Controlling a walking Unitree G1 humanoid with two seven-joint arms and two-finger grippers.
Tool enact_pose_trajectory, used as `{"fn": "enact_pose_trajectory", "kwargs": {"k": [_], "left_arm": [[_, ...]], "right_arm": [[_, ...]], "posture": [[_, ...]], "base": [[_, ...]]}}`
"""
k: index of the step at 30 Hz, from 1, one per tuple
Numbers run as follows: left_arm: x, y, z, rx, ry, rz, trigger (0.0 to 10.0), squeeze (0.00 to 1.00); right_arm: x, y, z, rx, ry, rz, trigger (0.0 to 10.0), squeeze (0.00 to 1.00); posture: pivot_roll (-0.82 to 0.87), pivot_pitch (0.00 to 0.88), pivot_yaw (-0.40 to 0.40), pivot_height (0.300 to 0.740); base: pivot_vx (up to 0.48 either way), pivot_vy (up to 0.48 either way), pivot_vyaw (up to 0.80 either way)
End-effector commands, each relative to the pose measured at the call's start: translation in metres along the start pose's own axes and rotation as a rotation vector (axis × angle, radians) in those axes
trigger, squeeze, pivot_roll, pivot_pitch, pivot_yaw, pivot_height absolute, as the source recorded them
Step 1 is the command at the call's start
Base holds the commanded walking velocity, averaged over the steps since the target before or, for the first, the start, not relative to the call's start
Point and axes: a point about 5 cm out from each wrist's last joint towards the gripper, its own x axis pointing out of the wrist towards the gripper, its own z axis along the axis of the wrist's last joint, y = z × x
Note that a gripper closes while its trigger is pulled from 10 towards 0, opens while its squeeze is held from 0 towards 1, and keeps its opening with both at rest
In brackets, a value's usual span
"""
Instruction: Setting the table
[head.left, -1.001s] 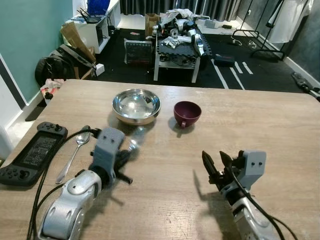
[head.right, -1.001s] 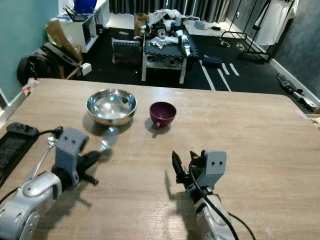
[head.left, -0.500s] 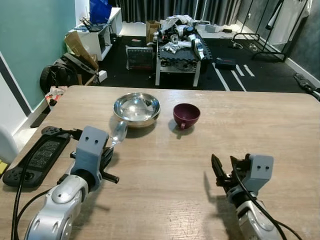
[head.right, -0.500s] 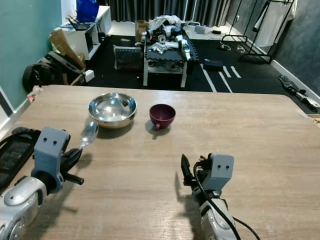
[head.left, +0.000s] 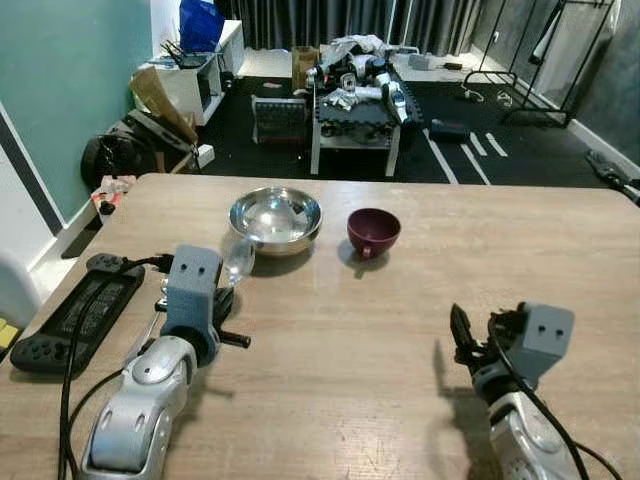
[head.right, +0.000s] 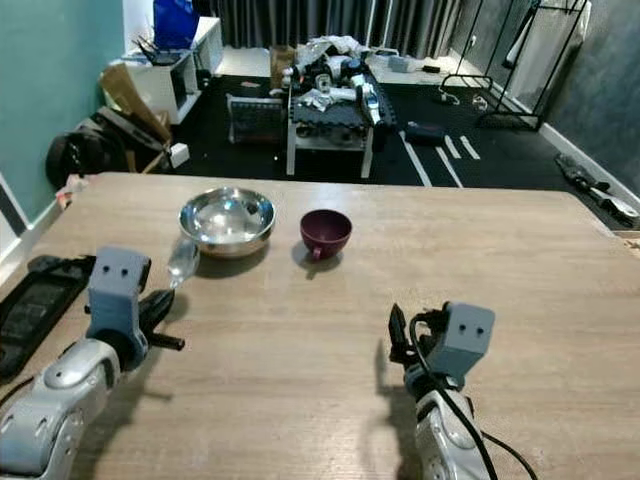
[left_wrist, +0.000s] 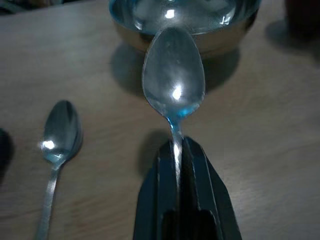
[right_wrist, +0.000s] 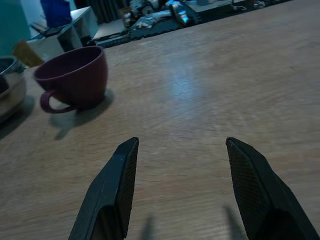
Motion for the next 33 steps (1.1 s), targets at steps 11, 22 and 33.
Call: {"fn": "enact_pose_trajectory", "kwargs": {"k": [11,22,33], "left_arm": [[0.001,-0.007,0.003,0.043,-0.071,-0.032,10.0,0.0],[0.003,-0.008,0.005,-0.039,-0.094,-0.018,10.0,0.0],[0.003,-0.01,0.007,-0.051,-0.118,-0.035,10.0,0.0]], "right_arm": [[-0.001,-0.002,-0.007,-0.003,0.026,-0.017,10.0,0.0],[0.0,-0.002,-0.007,-0.006,0.028,-0.005,10.0,0.0],[-0.001,-0.003,-0.009,-0.008,0.032,-0.014,10.0,0.0]], "posture": [[0.06,0.052,0.071,0.74],[0.06,0.054,0.069,0.74],[0.06,0.056,0.074,0.74]], "base": [[0.0,0.0,0.0],[-0.17,0.0,0.0],[-0.328,0.0,0.0]]}}
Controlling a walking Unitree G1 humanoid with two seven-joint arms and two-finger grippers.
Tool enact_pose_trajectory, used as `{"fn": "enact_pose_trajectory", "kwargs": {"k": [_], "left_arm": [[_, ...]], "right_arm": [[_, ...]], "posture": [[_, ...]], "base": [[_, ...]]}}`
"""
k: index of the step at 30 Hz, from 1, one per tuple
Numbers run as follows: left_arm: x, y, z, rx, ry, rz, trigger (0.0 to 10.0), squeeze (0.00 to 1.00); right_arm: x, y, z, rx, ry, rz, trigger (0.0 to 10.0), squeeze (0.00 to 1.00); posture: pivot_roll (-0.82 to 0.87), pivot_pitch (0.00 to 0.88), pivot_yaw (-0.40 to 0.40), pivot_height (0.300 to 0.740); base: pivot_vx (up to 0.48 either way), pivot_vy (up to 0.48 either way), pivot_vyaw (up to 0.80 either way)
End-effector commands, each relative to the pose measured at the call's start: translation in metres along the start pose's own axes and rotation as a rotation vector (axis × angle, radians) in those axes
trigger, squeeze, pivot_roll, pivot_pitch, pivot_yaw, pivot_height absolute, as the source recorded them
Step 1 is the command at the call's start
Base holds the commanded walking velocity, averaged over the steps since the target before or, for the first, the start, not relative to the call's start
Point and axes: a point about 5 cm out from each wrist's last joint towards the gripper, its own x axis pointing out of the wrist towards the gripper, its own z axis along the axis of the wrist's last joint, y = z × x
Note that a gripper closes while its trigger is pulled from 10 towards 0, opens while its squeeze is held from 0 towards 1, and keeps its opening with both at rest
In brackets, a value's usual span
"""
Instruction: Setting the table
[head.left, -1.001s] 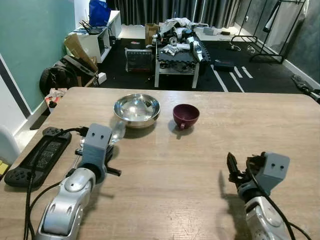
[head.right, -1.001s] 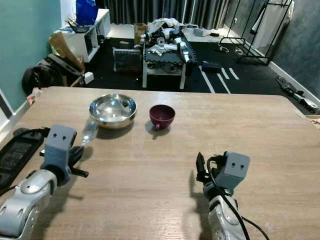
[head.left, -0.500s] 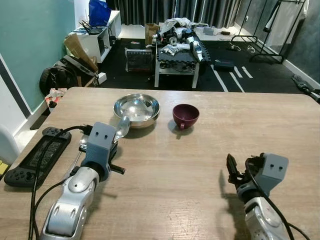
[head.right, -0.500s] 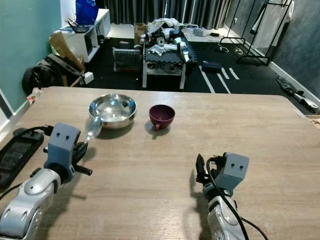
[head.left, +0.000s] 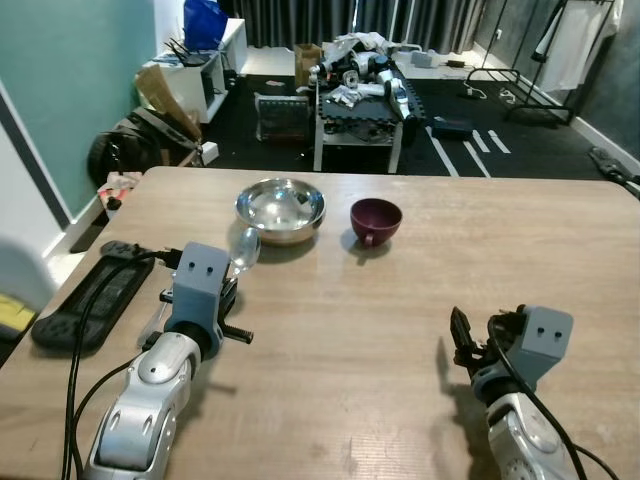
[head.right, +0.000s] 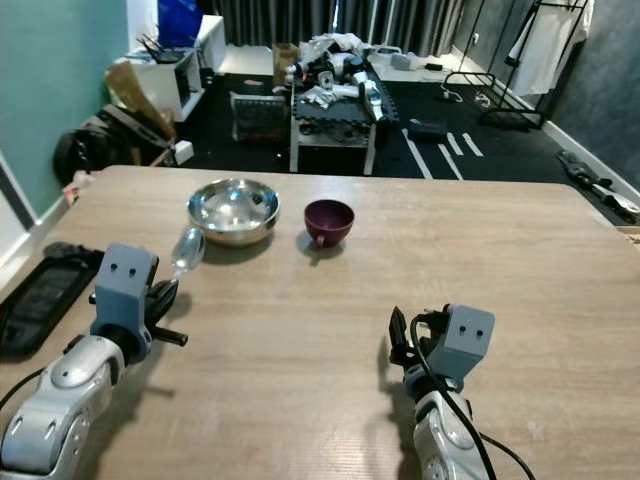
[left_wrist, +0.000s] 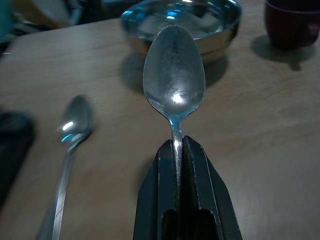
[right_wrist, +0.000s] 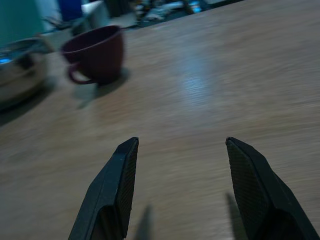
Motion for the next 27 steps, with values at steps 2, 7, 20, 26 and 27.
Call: {"fn": "enact_pose_trajectory", "kwargs": {"k": [2,7,20,26,27], "left_arm": [[-0.0012,0.0008,-0.0016,-0.011,-0.003,0.001,10.0,0.0],[-0.001,0.0008,-0.0013,-0.015,-0.008,0.0,10.0,0.0],[-0.0007,-0.0002,-0.0014,-0.017,-0.009,-0.006,10.0,0.0],[-0.0007,-0.0009,-0.0019,-0.018,-0.009,-0.009,10.0,0.0],[-0.0007,-0.001,-0.0019,-0.019,-0.008,-0.01,10.0,0.0]], "right_arm": [[-0.0018,-0.0039,-0.0041,-0.006,0.013,-0.015,10.0,0.0],[-0.0023,-0.0042,-0.0046,-0.008,0.015,-0.015,10.0,0.0],[-0.0042,-0.0052,-0.006,-0.01,0.02,-0.018,10.0,0.0],[-0.0051,-0.0056,-0.0067,-0.01,0.023,-0.019,10.0,0.0],[-0.0052,-0.0056,-0.0067,-0.01,0.024,-0.019,10.0,0.0]], "posture": [[0.06,0.056,0.074,0.74],[0.05,0.058,0.074,0.74],[0.05,0.064,0.075,0.74],[0.05,0.067,0.074,0.74],[0.05,0.067,0.074,0.74]], "base": [[-0.311,0.0,0.0],[-0.301,0.0,0.0],[-0.284,0.0,0.0],[-0.278,0.0,0.0],[-0.281,0.0,0.0]]}}
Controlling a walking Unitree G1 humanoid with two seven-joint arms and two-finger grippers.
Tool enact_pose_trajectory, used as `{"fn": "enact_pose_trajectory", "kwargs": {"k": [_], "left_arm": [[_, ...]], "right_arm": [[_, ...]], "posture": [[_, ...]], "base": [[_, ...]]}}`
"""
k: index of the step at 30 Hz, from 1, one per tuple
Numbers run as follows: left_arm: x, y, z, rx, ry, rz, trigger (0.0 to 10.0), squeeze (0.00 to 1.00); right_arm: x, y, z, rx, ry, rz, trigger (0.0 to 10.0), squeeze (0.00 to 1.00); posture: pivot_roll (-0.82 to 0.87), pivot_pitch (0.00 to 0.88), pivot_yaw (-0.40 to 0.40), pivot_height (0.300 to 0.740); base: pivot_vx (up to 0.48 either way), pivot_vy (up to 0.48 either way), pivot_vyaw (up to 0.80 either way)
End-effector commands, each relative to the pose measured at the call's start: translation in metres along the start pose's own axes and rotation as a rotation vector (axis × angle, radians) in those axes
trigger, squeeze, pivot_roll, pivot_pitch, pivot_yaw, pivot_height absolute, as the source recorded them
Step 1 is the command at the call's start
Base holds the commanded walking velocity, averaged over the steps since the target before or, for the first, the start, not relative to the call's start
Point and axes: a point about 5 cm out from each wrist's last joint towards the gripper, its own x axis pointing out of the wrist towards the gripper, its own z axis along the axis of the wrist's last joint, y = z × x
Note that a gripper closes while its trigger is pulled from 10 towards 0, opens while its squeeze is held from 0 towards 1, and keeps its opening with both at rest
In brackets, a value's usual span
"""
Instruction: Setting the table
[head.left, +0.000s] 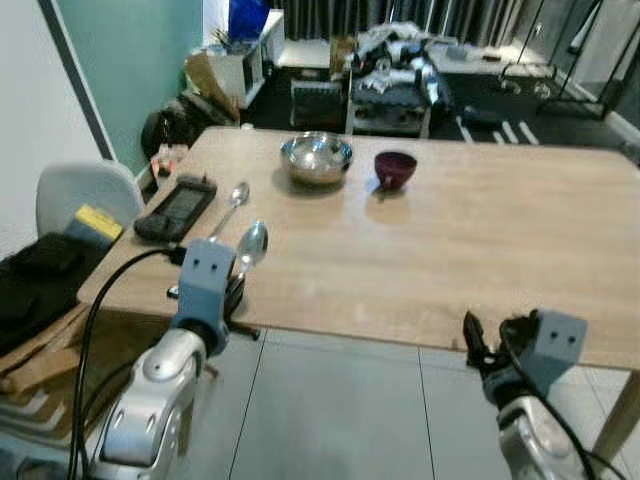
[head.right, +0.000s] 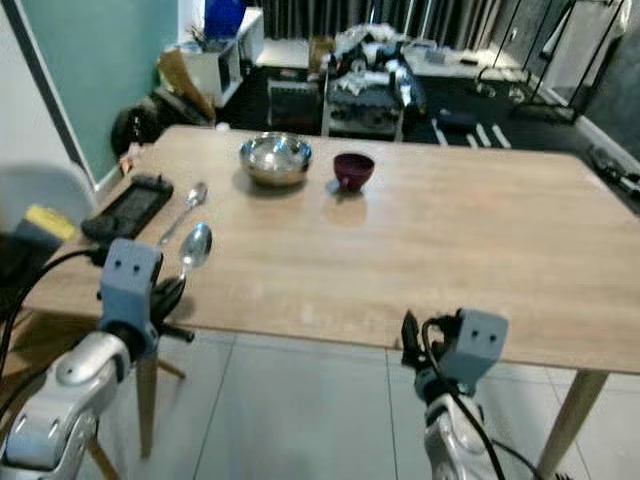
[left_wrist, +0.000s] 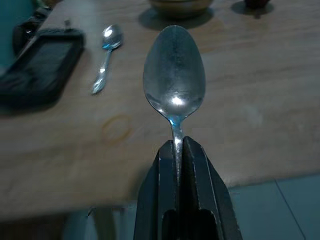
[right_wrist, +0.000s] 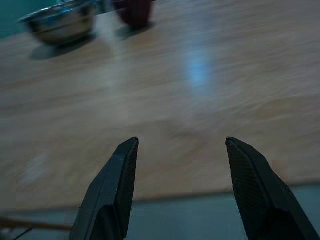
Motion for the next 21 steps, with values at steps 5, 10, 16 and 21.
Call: {"fn": "enact_pose_trajectory", "kwargs": {"k": [5,10,16,21], "left_arm": [[-0.0014,0.0006,-0.003,-0.011,0.006,0.004,10.0,0.0],[-0.0013,0.0005,-0.0035,-0.012,0.006,0.003,10.0,0.0],[-0.0005,0.0006,-0.0038,-0.024,0.008,0.003,10.0,0.0],[0.0004,-0.0015,-0.0036,-0.042,0.013,-0.007,10.0,0.0]], "right_arm": [[-0.0027,-0.0016,-0.0036,-0.005,0.014,-0.006,10.0,0.0],[-0.0028,-0.0017,-0.0037,-0.008,0.016,-0.005,10.0,0.0],[-0.003,-0.0015,-0.0044,-0.009,0.021,-0.001,10.0,0.0],[-0.0028,-0.0011,-0.0049,-0.007,0.028,0.007,10.0,0.0]], "posture": [[0.05,0.067,0.075,0.74],[0.05,0.066,0.075,0.74],[0.04,0.064,0.075,0.74],[0.04,0.064,0.075,0.74]], "base": [[-0.277,0.0,0.0],[-0.269,0.0,0.0],[0.0,0.0,0.0],[0.0,0.0,-0.71]]}}
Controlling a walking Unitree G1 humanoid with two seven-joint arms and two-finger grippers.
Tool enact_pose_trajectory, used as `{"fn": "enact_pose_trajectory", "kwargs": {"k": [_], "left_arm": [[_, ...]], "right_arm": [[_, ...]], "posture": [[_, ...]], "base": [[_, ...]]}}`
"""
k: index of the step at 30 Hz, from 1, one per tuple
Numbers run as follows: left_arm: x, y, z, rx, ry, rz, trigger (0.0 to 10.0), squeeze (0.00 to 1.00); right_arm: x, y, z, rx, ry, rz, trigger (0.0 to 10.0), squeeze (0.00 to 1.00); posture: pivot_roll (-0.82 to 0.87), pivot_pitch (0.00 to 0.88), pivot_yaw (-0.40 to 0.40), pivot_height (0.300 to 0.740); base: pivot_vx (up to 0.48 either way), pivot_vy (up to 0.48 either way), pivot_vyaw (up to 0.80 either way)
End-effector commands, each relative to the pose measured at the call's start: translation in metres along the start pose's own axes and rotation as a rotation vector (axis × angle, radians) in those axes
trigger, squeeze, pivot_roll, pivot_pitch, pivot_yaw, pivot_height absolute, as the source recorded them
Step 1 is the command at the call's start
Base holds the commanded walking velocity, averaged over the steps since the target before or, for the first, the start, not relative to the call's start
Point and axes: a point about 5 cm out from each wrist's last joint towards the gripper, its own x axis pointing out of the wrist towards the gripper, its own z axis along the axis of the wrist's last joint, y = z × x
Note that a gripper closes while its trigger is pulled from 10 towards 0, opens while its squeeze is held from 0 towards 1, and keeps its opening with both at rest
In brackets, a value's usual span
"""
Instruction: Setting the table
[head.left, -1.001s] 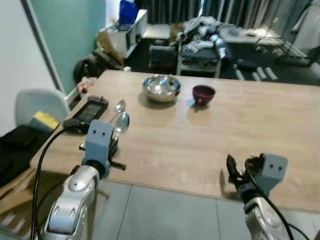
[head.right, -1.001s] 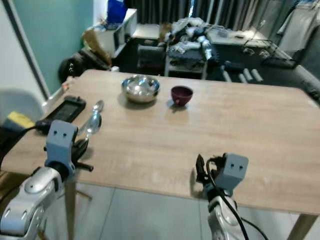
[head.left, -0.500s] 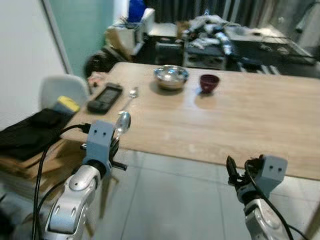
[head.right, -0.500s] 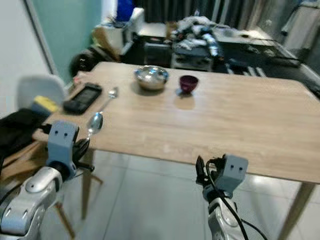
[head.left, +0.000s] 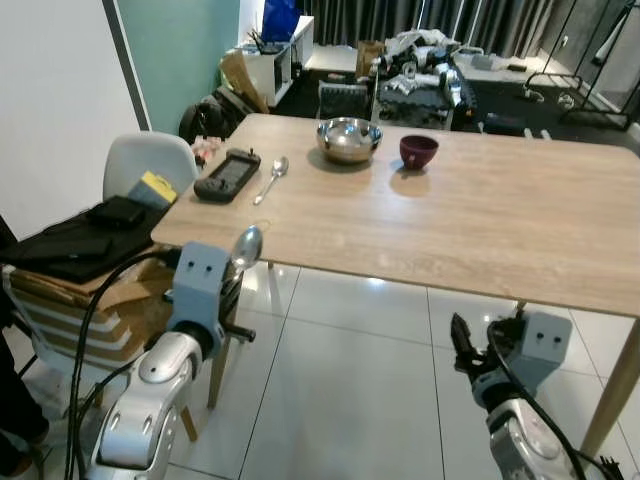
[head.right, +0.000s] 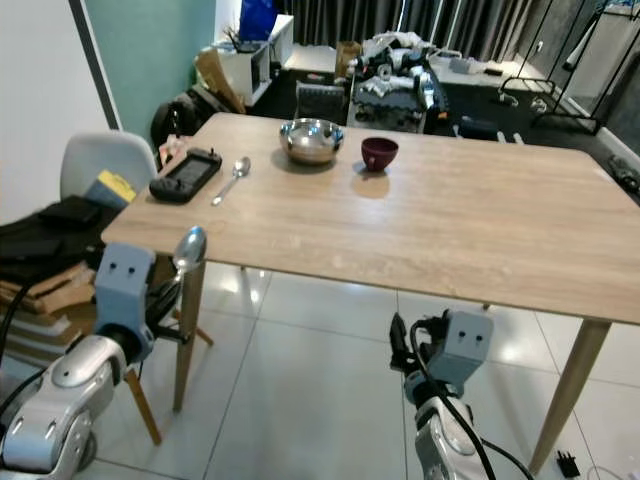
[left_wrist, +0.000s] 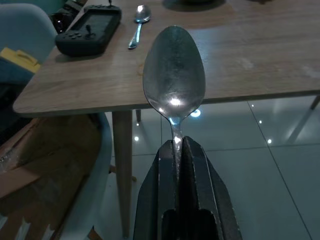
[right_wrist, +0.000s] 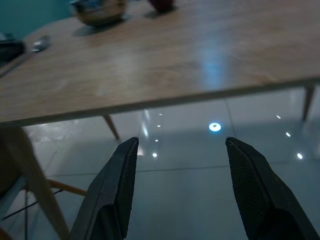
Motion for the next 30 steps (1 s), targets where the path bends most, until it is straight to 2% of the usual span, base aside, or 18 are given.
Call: {"fn": "enact_pose_trajectory", "kwargs": {"k": [1,14,19,24,27,28,30], "left_arm": [[0.001,-0.003,-0.002,-0.014,0.011,-0.014,10.0,0.0],[0.001,-0.01,-0.01,0.005,0.033,-0.048,10.0,0.0],[-0.003,-0.011,-0.033,0.04,0.092,-0.064,10.0,0.0],[-0.007,-0.03,-0.074,0.163,0.199,-0.201,10.0,0.0],[-0.011,-0.036,-0.091,0.147,0.257,-0.227,10.0,0.0],[-0.011,-0.036,-0.091,0.147,0.257,-0.227,10.0,0.0],[-0.019,-0.041,-0.108,0.132,0.309,-0.249,10.0,0.0]], "right_arm": [[-0.002,-0.003,-0.003,0.001,0.02,-0.012,10.0,0.0],[-0.002,-0.005,-0.008,0.004,0.035,-0.012,10.0,0.0],[-0.008,-0.01,-0.026,-0.049,0.111,0.009,10.0,0.0],[-0.026,-0.017,-0.069,-0.164,0.295,0.084,10.0,0.0],[-0.036,-0.017,-0.086,-0.189,0.372,0.139,10.0,0.0],[-0.036,-0.017,-0.086,-0.189,0.372,0.139,10.0,0.0],[-0.047,-0.016,-0.102,-0.208,0.449,0.197,10.0,0.0]], "posture": [[0.04,0.058,0.078,0.74],[0.04,0.055,0.08,0.74],[0.04,0.057,0.075,0.74],[0.05,0.06,0.059,0.74],[0.04,0.064,0.057,0.74],[0.04,0.064,0.057,0.74],[0.04,0.068,0.052,0.74]], "base": [[0.0,0.0,-0.78],[0.0,0.0,-0.78],[0.0,0.0,-0.78],[0.0,0.0,-0.78],[0.0,0.0,-0.78],[0.0,0.0,-0.78],[0.0,0.0,-0.78]]}}
